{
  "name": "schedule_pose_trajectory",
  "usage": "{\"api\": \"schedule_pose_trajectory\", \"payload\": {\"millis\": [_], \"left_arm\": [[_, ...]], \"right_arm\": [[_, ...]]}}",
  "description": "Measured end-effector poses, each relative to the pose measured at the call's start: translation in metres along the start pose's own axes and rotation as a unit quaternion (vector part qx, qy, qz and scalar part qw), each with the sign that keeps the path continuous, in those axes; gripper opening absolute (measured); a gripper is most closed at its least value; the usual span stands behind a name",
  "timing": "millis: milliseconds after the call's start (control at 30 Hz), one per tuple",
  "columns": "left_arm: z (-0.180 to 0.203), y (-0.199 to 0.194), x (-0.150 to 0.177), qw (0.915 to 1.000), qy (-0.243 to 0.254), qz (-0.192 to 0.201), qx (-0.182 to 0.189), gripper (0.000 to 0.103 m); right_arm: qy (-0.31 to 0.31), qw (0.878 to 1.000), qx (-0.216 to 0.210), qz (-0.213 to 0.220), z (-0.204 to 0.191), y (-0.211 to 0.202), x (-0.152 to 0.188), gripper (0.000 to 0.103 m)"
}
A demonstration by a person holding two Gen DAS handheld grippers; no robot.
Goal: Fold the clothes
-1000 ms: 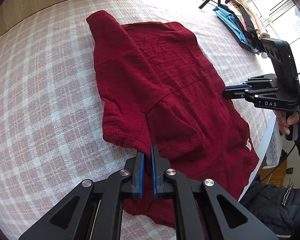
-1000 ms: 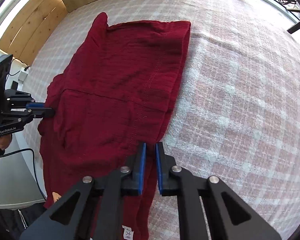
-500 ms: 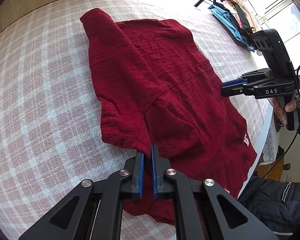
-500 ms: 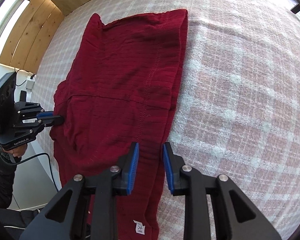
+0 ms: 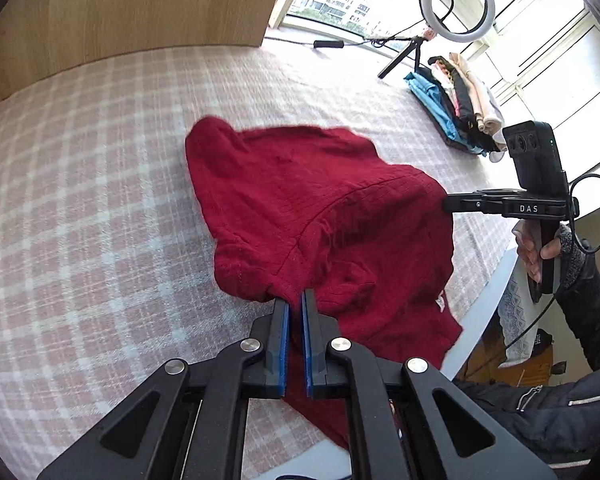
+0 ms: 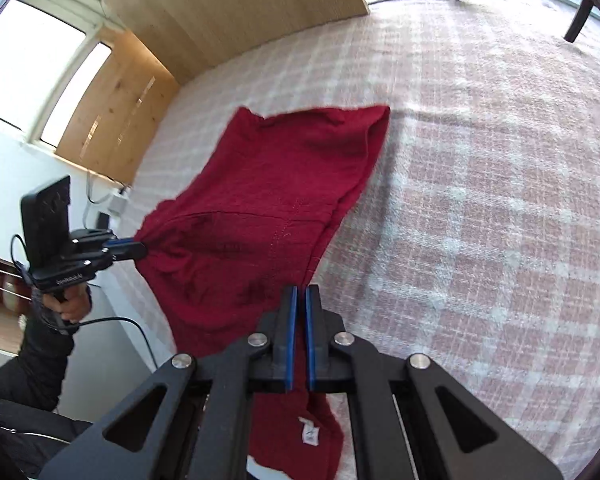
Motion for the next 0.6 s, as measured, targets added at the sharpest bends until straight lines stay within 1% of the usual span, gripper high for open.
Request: {"api": "schedule_pose_trajectory", "payload": {"millis": [100,133,167,233,300,333,400,467,500,533,600], "left_arm": [[0.006,-0.024,-0.038,0.9996,0.015,0.024,-0.002,0.005],[0.031,0.007,-0.05,0.9992,0.023,0.033,-0.007,0.005],[0.04,0.017,-0.065,0.9986,0.03,0.043,-0.011,0.005],[0.047,0.018,-0.097,0.9968,0.043,0.064,-0.019,0.005],[0.056,0.011,-0.123,0.9937,0.061,0.09,-0.027,0.005],[0.061,0.008,-0.127,0.9925,0.07,0.097,-0.027,0.005],[0.071,0.003,-0.131,0.9902,0.087,0.107,-0.024,0.005],[0.077,0.003,-0.118,0.989,0.107,0.101,-0.019,0.005],[0.079,0.01,-0.106,0.9896,0.111,0.091,-0.014,0.005],[0.079,0.018,-0.093,0.9904,0.113,0.08,-0.01,0.005],[0.076,0.04,-0.057,0.9927,0.109,0.05,0.006,0.005]], "right_arm": [[-0.006,0.998,-0.032,0.054,-0.026,-0.03,-0.022,0.004],[-0.014,0.997,-0.034,0.07,-0.033,-0.038,-0.034,0.004],[-0.024,0.996,-0.034,0.085,-0.039,-0.046,-0.046,0.004],[-0.041,0.992,-0.033,0.118,-0.05,-0.065,-0.073,0.004],[-0.057,0.986,-0.032,0.153,-0.058,-0.086,-0.103,0.004],[-0.065,0.983,-0.031,0.17,-0.062,-0.097,-0.117,0.004],[-0.072,0.981,-0.024,0.179,-0.059,-0.108,-0.117,0.004],[-0.078,0.979,-0.017,0.185,-0.055,-0.118,-0.113,0.004],[-0.081,0.979,-0.013,0.188,-0.053,-0.123,-0.112,0.004],[-0.08,0.98,-0.005,0.182,-0.046,-0.122,-0.1,0.004],[-0.071,0.984,0.011,0.163,-0.028,-0.114,-0.069,0.004]]}}
Point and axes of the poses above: each gripper's, at about its wrist camera, not at the fingertips, and y roughly the way its jaws point, z to its right, x to its underside, the point moved 9 cm from there along y, roughly the way its jaws point, and after that the axes turned 12 degrees about z, right-handed, at the moved point
